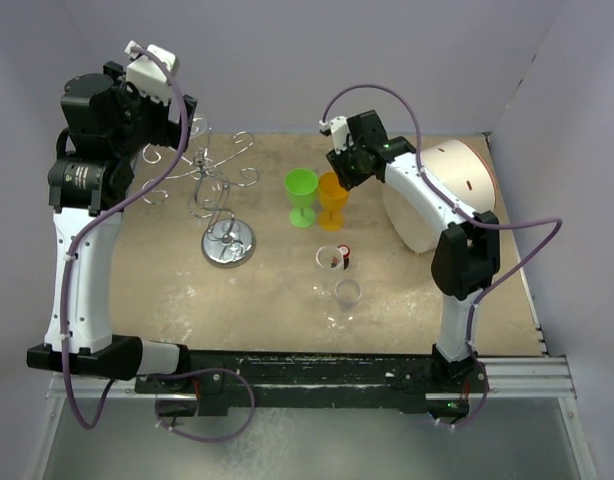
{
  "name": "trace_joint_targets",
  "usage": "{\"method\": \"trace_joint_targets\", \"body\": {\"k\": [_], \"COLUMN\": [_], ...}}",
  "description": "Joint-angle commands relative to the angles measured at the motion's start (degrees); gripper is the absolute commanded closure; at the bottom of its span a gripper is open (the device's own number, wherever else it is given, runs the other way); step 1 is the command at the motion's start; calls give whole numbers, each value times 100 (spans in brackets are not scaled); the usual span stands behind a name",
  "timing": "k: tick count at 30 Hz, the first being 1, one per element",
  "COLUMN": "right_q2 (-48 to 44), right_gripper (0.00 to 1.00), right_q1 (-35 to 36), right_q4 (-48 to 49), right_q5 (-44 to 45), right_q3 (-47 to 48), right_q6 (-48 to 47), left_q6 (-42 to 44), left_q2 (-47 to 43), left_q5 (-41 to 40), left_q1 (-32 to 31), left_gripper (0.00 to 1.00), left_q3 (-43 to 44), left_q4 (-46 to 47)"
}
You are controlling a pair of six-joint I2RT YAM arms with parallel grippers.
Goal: Place the wine glass upside down on the wine glass rack
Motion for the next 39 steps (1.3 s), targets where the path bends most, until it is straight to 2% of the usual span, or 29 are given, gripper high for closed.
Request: {"method": "trace_joint_targets", "body": {"k": [1,9,13,19,25,34,39], "right_q2": [-35,-117,-266,-476,-608,-973,-1485], "right_gripper": [66,92,99,100,100,100,100], "right_q1": [-17,-166,-412,-681,-837,-867,-862], "right_q4": [-107,-196,-211,-184,-194,-76,188], "right_q5": [-174,8,159,230,247,258,35], "right_q3": [303,474,701,1069,1735,2618,2706], "right_q6": [117,65,-22,-128,-152,-57,120], "left_q6": [25,49,27,-24,-125,-452,-895], "left_q2": [11,11,41,75,67,64,235], "left_q5": [32,28,-70,-445,-364,516,1430], "left_q1": [29,38,44,72,107,160,148], "left_gripper": [1,1,1,1,1,1,1], "left_q3": [264,271,280,292,322,508,756], "left_q4": [88,80,77,181,186,98,125]}}
